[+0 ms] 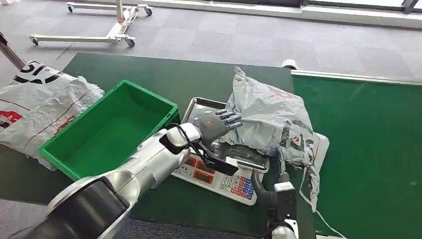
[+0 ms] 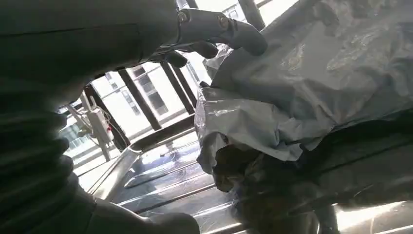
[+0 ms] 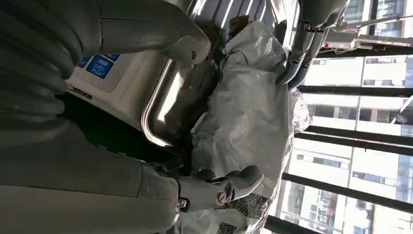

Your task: Moved the parcel from conveyor to table for the left to box.

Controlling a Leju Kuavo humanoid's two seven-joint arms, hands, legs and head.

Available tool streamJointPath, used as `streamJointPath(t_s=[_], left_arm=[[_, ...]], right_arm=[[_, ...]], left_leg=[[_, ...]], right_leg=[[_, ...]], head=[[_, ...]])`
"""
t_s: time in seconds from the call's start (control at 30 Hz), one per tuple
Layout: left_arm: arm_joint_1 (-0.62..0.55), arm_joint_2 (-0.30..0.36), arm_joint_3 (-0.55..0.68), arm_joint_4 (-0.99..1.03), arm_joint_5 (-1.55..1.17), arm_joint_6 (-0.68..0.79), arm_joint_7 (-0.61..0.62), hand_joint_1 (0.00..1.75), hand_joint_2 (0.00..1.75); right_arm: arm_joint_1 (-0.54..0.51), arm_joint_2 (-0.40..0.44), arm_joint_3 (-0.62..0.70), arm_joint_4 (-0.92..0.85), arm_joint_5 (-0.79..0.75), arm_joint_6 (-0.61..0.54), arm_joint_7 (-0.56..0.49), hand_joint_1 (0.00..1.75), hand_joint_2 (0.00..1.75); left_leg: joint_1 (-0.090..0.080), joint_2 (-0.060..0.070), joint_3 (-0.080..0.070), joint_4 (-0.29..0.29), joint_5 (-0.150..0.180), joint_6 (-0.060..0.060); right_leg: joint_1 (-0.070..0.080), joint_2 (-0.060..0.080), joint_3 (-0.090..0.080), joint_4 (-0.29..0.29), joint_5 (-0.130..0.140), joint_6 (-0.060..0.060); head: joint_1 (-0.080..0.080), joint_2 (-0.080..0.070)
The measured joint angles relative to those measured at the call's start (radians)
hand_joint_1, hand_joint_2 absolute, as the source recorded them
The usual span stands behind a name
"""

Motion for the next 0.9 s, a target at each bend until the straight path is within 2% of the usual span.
streamJointPath(t_s=[0.53, 0.57, 0.9], left_arm=[[0.005, 0.019, 0.0, 0.001, 0.026, 0.024, -0.003, 0.0, 1.75], [0.005, 0.019, 0.0, 0.001, 0.026, 0.024, -0.003, 1.75, 1.75], [0.017, 0.012, 0.0, 0.002, 0.061, 0.033, -0.045, 1.75, 1.75]], right_arm=[[-0.007, 0.0, 0.013, 0.003, 0.019, 0.027, 0.012, 0.0, 1.75], [-0.007, 0.0, 0.013, 0.003, 0.019, 0.027, 0.012, 0.0, 1.75], [-0.006, 0.0, 0.013, 0.003, -0.003, 0.036, 0.009, 0.0, 1.75]], left_leg=[[0.0, 0.0, 0.004, 0.0, 0.001, 0.0], [0.0, 0.0, 0.004, 0.0, 0.001, 0.0], [0.0, 0.0, 0.003, 0.0, 0.002, 0.0]], right_leg=[[0.0, 0.0, 0.004, 0.0, 0.001, -0.001], [0.0, 0.0, 0.004, 0.0, 0.001, -0.001], [0.0, 0.001, 0.002, 0.0, 0.001, -0.001]], head=[[0.0, 0.0], [0.0, 0.0], [0.0, 0.0]])
